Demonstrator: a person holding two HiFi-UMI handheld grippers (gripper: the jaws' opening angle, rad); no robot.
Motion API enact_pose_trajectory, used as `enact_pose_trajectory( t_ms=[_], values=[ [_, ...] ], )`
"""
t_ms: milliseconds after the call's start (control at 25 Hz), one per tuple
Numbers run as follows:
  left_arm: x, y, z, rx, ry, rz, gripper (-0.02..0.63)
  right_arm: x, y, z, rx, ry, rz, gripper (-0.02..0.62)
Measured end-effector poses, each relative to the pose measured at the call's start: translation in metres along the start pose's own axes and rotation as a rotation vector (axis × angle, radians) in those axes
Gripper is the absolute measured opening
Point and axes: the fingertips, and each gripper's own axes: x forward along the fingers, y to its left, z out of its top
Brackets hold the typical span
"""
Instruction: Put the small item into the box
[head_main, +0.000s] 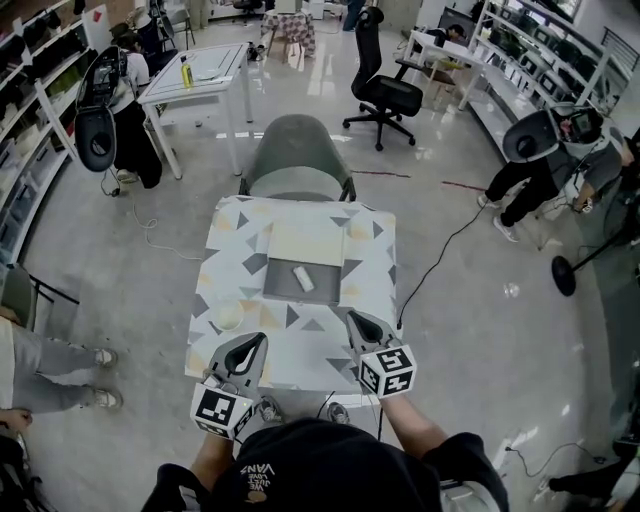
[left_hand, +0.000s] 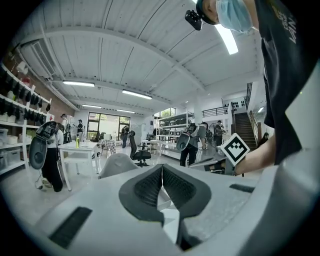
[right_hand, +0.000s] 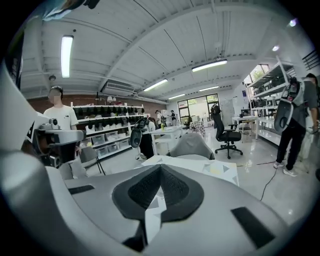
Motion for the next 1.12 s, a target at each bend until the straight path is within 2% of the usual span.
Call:
enact_pose_trajectory(
  t_ms=[240, 480, 960, 1120],
  values=[
    [0.020, -0.037, 0.007, -0.003, -0.009, -0.009, 0.006, -0.045, -0.008, 0.018, -0.013, -0.063, 0.031, 0.000],
    [0.031, -0.053, 0.009, -0.021, -0.036, 0.064, 0.006, -0.079, -0.024, 0.029, -0.001, -0.115, 0.047, 0.000],
    [0.031, -0.080, -0.004, -0.029, 0.007, 0.113, 0.006, -0.097, -0.042, 0.039, -0.009, -0.142, 0.116, 0.000],
    [0.032, -0.082, 0.003, -0.020, -0.019, 0.141, 0.006, -0.099, -0.045, 0.041, 0.004, -0.151, 0.132, 0.000]
  ],
)
